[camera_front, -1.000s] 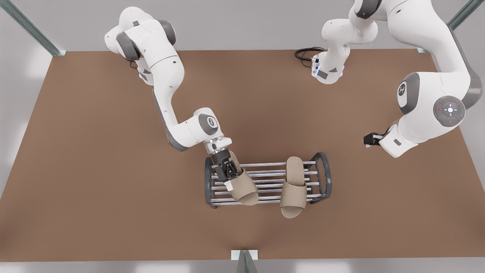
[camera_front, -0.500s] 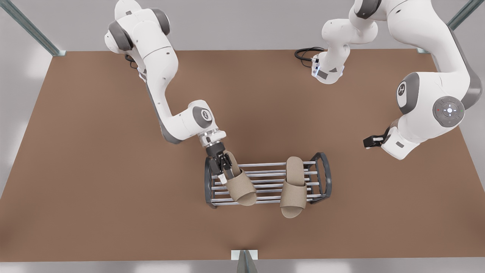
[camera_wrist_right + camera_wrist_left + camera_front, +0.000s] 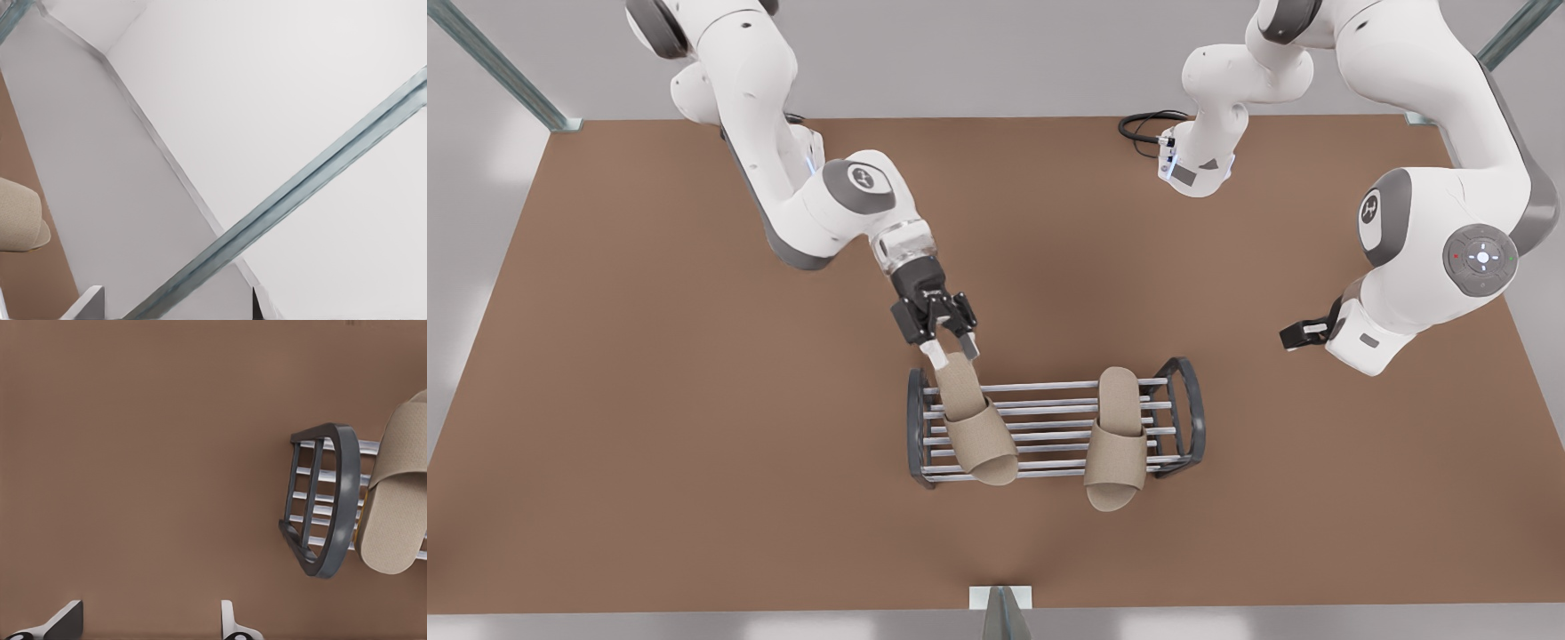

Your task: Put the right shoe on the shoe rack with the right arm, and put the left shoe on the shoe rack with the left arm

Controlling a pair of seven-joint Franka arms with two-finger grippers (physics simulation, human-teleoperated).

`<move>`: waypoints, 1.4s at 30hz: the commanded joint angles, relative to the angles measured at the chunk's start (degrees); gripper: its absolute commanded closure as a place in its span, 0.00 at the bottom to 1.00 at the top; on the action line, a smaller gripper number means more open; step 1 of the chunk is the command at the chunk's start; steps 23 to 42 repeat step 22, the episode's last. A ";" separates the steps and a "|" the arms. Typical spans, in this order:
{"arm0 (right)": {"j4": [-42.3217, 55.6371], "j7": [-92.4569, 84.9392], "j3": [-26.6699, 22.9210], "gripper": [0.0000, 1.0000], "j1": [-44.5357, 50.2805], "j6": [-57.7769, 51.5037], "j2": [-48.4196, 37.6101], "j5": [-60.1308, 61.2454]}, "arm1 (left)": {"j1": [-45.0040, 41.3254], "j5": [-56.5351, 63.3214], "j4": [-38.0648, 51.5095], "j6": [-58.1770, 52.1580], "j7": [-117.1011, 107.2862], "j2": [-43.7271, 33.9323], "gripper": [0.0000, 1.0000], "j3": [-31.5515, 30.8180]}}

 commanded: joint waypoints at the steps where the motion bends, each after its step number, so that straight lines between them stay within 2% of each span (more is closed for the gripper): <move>1: -0.07 -1.54 8.47 0.15 -3.89 -12.77 -0.65 20.97 | 0.04 0.00 0.03 -0.04 -2.15 -0.35 0.00 0.00; 2: 0.29 -13.91 13.31 0.14 -5.57 -20.85 -0.91 40.49 | 0.12 -0.08 0.03 0.05 -0.84 -0.79 0.00 0.09; 3: 0.55 -29.29 15.87 0.14 -5.75 -33.70 -2.14 54.20 | 0.12 -0.26 0.99 0.05 5.14 -1.40 0.00 0.35; 4: 0.02 -42.12 15.87 0.05 -8.47 -39.32 -5.22 74.93 | 0.21 -1.40 2.14 -0.04 9.71 -2.81 0.00 0.88; 5: 0.11 -56.37 15.60 0.00 -12.33 -47.50 -7.15 101.38 | 0.21 -3.51 1.70 -0.04 15.51 -5.00 0.00 3.42; 7: -0.68 -73.43 9.54 0.00 -17.86 -60.76 -11.90 120.12 | -0.05 -4.39 -1.11 -1.18 17.01 -9.14 0.00 4.40; 8: 0.11 -77.99 8.75 0.00 -25.85 -64.46 -12.34 124.97 | -0.14 -4.30 -1.03 -1.36 16.57 -8.88 0.00 4.14; 9: 2.39 -78.53 4.02 0.00 -28.33 -67.35 -11.55 127.25 | -0.49 -3.69 -0.67 -1.27 16.31 -8.18 0.00 3.87; 11: 5.73 -78.98 1.99 0.00 -33.70 -75.19 -9.18 128.84 | -0.84 -3.60 -0.50 -1.18 14.11 -7.29 0.00 3.69; 12: 6.00 -82.22 -1.09 0.00 -33.26 -75.28 -8.91 128.93 | -1.10 -3.51 -0.41 -1.27 13.85 -7.21 0.00 3.61; 13: 6.61 -86.44 -1.45 0.00 -34.39 -75.28 -8.65 128.84 | -1.19 -3.42 -0.41 -1.27 13.85 -7.03 0.00 3.61; 18: 6.61 -96.65 -1.45 0.00 -35.98 -74.22 -8.12 128.84 | -1.19 -3.42 -0.41 -1.36 13.32 -6.42 0.00 3.69; 22: 6.61 -96.81 -1.19 0.00 -35.98 -74.75 -5.76 131.73 | -1.19 -3.42 -0.41 -1.36 13.23 -5.98 0.00 3.69; 42: 6.61 -96.81 -1.19 0.00 -35.98 -74.75 -5.76 131.73 | -1.19 -3.42 -0.41 -1.36 13.23 -5.98 0.00 3.69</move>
